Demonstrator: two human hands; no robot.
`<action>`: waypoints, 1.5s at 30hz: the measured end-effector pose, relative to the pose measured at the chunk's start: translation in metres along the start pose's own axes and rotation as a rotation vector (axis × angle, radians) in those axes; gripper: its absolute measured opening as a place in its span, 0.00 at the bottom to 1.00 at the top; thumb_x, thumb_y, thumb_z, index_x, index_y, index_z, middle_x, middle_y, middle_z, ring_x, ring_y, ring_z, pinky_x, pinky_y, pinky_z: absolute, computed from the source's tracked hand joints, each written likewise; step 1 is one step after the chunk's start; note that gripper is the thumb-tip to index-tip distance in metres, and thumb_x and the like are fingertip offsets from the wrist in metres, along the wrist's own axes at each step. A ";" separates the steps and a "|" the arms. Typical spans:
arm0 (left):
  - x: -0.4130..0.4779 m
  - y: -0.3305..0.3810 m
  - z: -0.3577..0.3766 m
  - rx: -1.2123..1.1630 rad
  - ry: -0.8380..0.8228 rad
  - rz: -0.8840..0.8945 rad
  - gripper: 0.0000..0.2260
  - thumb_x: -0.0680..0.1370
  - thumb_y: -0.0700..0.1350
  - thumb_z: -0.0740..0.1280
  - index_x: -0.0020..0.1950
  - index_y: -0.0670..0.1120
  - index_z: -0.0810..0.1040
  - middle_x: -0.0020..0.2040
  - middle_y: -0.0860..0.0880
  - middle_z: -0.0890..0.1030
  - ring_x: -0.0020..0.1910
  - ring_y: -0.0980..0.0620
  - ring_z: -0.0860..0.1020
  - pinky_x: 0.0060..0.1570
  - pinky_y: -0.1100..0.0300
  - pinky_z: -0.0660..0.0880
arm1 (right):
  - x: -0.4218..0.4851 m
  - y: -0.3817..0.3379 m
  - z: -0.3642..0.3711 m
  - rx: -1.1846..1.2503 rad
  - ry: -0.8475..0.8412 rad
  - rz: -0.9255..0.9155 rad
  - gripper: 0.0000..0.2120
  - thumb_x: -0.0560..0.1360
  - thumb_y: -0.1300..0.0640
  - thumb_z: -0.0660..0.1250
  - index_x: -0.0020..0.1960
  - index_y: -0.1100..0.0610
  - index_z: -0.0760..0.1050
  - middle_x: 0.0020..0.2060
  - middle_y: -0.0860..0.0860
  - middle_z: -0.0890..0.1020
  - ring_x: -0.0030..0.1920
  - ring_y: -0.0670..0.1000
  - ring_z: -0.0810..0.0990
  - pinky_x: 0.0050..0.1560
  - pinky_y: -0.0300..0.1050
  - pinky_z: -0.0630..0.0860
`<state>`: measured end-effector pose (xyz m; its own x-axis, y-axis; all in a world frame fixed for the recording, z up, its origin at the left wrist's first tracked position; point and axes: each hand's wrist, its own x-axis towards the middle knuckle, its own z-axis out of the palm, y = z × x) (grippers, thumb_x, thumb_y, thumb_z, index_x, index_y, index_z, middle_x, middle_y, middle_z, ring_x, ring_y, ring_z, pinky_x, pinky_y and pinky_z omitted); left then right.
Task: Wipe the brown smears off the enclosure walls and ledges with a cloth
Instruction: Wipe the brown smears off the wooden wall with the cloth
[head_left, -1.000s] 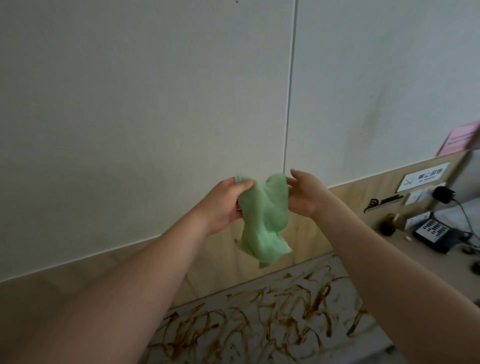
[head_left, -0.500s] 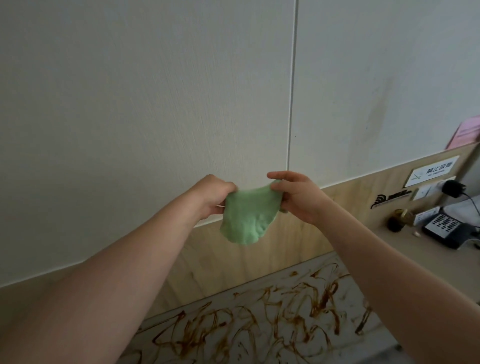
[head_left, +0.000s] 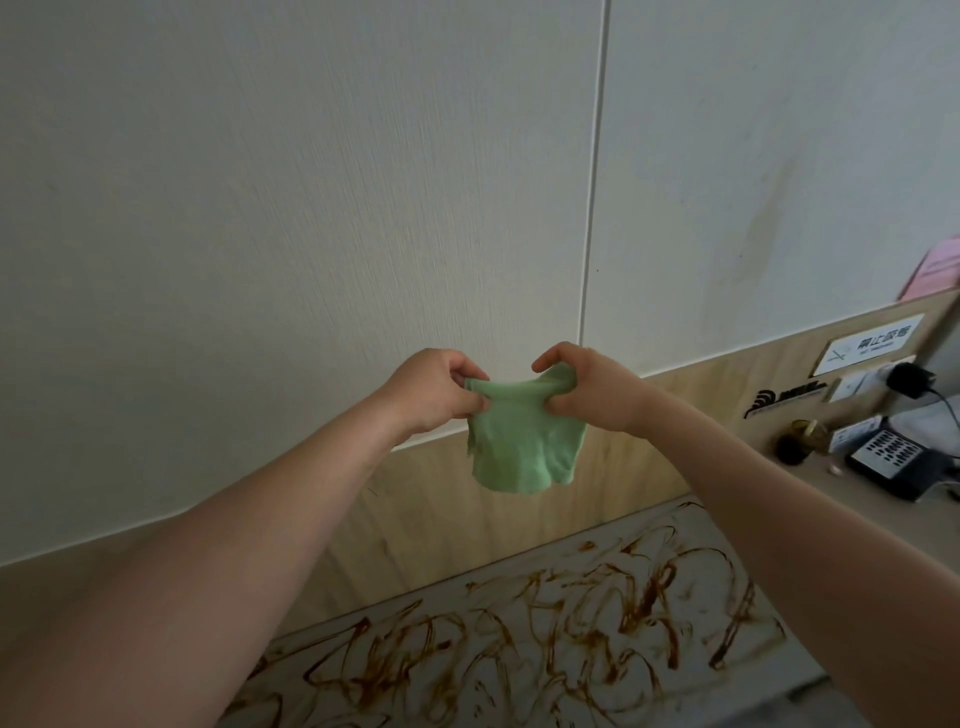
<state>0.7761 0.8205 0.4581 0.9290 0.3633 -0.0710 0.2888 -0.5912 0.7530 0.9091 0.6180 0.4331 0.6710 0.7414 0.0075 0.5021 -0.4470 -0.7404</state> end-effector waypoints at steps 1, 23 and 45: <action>-0.001 0.002 0.001 0.069 0.006 0.023 0.10 0.74 0.40 0.77 0.55 0.47 0.84 0.49 0.49 0.84 0.48 0.50 0.83 0.49 0.58 0.80 | 0.001 -0.001 -0.001 -0.043 -0.018 -0.020 0.18 0.73 0.60 0.72 0.62 0.50 0.77 0.54 0.49 0.78 0.51 0.50 0.81 0.47 0.40 0.78; 0.012 -0.026 0.033 -0.575 -0.341 -0.164 0.05 0.77 0.40 0.64 0.49 0.44 0.78 0.42 0.47 0.78 0.41 0.48 0.77 0.41 0.55 0.74 | -0.037 0.023 0.015 0.948 -0.035 0.327 0.08 0.81 0.61 0.65 0.57 0.63 0.78 0.51 0.59 0.84 0.48 0.56 0.87 0.45 0.50 0.84; 0.132 0.028 0.110 0.823 -0.339 0.393 0.13 0.82 0.50 0.64 0.64 0.47 0.80 0.55 0.48 0.81 0.55 0.49 0.77 0.58 0.56 0.73 | -0.047 0.113 0.098 2.017 -0.056 0.553 0.18 0.81 0.50 0.62 0.60 0.62 0.82 0.56 0.58 0.84 0.54 0.60 0.85 0.54 0.56 0.84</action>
<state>0.9329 0.7726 0.3980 0.9739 -0.1182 -0.1936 -0.1044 -0.9913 0.0800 0.8806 0.5813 0.2829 0.4745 0.7808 -0.4064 -0.8797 0.4365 -0.1885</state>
